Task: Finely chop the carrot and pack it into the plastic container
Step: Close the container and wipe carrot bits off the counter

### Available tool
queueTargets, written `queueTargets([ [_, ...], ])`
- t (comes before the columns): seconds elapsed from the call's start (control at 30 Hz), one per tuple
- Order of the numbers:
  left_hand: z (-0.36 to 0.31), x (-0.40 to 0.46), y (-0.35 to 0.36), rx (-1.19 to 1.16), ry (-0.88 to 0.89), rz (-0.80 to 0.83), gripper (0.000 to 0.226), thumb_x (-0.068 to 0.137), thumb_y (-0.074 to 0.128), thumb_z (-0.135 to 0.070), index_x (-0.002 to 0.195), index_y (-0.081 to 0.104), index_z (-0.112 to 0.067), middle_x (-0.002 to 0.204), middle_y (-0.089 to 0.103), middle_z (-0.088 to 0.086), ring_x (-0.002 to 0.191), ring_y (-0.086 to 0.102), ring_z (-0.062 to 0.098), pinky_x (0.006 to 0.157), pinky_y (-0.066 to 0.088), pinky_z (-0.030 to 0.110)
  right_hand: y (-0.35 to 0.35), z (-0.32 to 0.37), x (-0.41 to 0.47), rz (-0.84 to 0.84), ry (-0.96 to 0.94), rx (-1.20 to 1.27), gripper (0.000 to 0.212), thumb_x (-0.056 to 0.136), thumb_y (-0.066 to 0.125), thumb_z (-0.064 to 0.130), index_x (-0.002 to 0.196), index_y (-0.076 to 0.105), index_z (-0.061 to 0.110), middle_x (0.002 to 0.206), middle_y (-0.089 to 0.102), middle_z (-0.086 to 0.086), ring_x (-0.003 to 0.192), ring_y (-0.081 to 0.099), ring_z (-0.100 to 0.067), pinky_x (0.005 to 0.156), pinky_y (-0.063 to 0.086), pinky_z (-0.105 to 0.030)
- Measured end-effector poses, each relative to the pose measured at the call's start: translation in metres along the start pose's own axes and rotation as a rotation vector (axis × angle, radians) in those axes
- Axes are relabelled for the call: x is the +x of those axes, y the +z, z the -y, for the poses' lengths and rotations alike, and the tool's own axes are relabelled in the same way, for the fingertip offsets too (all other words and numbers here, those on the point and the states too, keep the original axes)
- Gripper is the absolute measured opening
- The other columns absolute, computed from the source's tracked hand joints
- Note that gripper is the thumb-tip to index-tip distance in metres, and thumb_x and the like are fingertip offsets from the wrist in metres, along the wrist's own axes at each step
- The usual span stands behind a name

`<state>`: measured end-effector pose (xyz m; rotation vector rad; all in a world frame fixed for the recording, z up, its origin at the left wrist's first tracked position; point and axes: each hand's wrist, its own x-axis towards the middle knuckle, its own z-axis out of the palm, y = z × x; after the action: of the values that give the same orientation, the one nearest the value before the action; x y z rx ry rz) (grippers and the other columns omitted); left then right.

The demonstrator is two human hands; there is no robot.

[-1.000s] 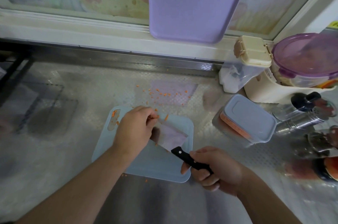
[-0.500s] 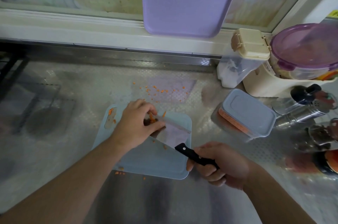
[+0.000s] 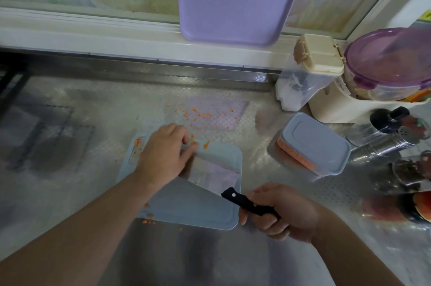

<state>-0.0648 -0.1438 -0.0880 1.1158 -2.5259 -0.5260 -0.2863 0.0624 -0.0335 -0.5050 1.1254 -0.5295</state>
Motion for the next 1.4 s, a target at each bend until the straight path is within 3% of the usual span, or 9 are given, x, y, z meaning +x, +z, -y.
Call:
queueTargets([
  [0.13, 0.011, 0.002, -0.005, 0.038, -0.158, -0.079, 0.012, 0.097, 0.067, -0.024, 0.090, 0.060, -0.018, 0.086, 0.060, 0.003, 0.084, 0.061, 0.033, 0.074, 0.053, 0.048, -0.005, -0.002, -0.003, -0.009, 0.002, -0.006, 0.046, 0.101, 0.046, 0.037, 0.106, 0.068, -0.002, 0.058, 0.027, -0.003, 0.045, 0.016, -0.013, 0.042, 0.015, -0.024],
  [0.33, -0.007, 0.001, -0.010, -0.042, 0.094, 0.036, 0.016, 0.101, 0.066, -0.036, 0.101, 0.068, -0.020, 0.094, 0.063, -0.006, 0.090, 0.058, 0.017, 0.083, 0.047, 0.037, -0.004, 0.003, 0.003, -0.019, 0.002, 0.000, 0.042, 0.106, 0.039, 0.028, 0.104, 0.068, -0.003, 0.056, 0.030, -0.001, 0.044, 0.019, -0.011, 0.042, 0.014, -0.025],
  [0.5, 0.024, 0.000, -0.013, 0.029, -0.173, -0.108, 0.008, 0.091, 0.071, -0.008, 0.095, 0.069, -0.015, 0.091, 0.062, 0.007, 0.088, 0.062, 0.035, 0.079, 0.054, 0.046, -0.010, 0.002, -0.003, -0.012, -0.014, -0.015, 0.040, 0.100, 0.044, 0.032, 0.101, 0.067, -0.001, 0.059, 0.026, -0.004, 0.044, 0.018, -0.013, 0.042, 0.015, -0.027],
  [0.6, 0.018, 0.001, -0.021, 0.023, -0.141, -0.143, 0.007, 0.096, 0.068, -0.011, 0.093, 0.070, -0.016, 0.086, 0.067, 0.006, 0.081, 0.064, 0.034, 0.074, 0.053, 0.044, -0.013, 0.001, -0.001, -0.004, -0.019, 0.001, 0.042, 0.095, 0.046, 0.034, 0.101, 0.067, -0.001, 0.059, 0.026, -0.004, 0.043, 0.018, -0.013, 0.042, 0.015, -0.026],
  [0.8, 0.001, -0.004, -0.014, -0.131, -0.079, -0.035, 0.038, 0.099, 0.061, -0.003, 0.131, 0.069, -0.020, 0.107, 0.076, -0.004, 0.101, 0.069, 0.021, 0.094, 0.056, 0.038, -0.010, -0.002, 0.001, 0.002, -0.030, -0.014, 0.040, 0.101, 0.040, 0.028, 0.103, 0.066, -0.002, 0.060, 0.027, -0.005, 0.044, 0.018, -0.014, 0.042, 0.015, -0.026],
  [1.0, -0.008, -0.010, -0.018, -0.158, -0.035, -0.132, 0.009, 0.094, 0.076, -0.017, 0.102, 0.076, -0.022, 0.095, 0.072, -0.010, 0.094, 0.064, 0.013, 0.086, 0.049, 0.029, -0.015, -0.015, -0.013, -0.031, -0.045, 0.028, 0.043, 0.098, 0.045, 0.035, 0.101, 0.068, -0.002, 0.057, 0.028, -0.003, 0.042, 0.018, -0.013, 0.041, 0.013, -0.026],
  [1.13, -0.012, -0.014, -0.011, -0.135, 0.046, -0.010, 0.031, 0.088, 0.082, -0.037, 0.114, 0.073, -0.024, 0.110, 0.063, -0.012, 0.109, 0.053, 0.010, 0.096, 0.041, 0.027, -0.012, -0.020, -0.016, -0.049, -0.056, 0.007, 0.043, 0.095, 0.047, 0.037, 0.096, 0.067, -0.002, 0.056, 0.030, -0.004, 0.040, 0.019, -0.013, 0.041, 0.015, -0.025],
  [1.27, 0.003, -0.014, -0.009, -0.096, -0.130, -0.107, 0.009, 0.088, 0.080, -0.019, 0.094, 0.074, -0.023, 0.092, 0.065, -0.008, 0.090, 0.061, 0.017, 0.087, 0.052, 0.036, -0.008, -0.021, -0.020, -0.073, -0.070, -0.024, 0.042, 0.093, 0.049, 0.038, 0.091, 0.068, 0.001, 0.055, 0.029, -0.004, 0.042, 0.018, -0.014, 0.042, 0.012, -0.028],
  [1.4, 0.000, -0.019, -0.013, -0.131, -0.205, -0.141, 0.008, 0.096, 0.073, -0.015, 0.097, 0.079, -0.019, 0.089, 0.075, -0.007, 0.075, 0.061, 0.011, 0.074, 0.046, 0.026, -0.008, -0.026, -0.030, -0.207, -0.098, -0.041, 0.046, 0.092, 0.061, 0.048, 0.082, 0.065, 0.004, 0.056, 0.026, -0.006, 0.049, 0.014, -0.017, 0.047, 0.009, -0.032],
])
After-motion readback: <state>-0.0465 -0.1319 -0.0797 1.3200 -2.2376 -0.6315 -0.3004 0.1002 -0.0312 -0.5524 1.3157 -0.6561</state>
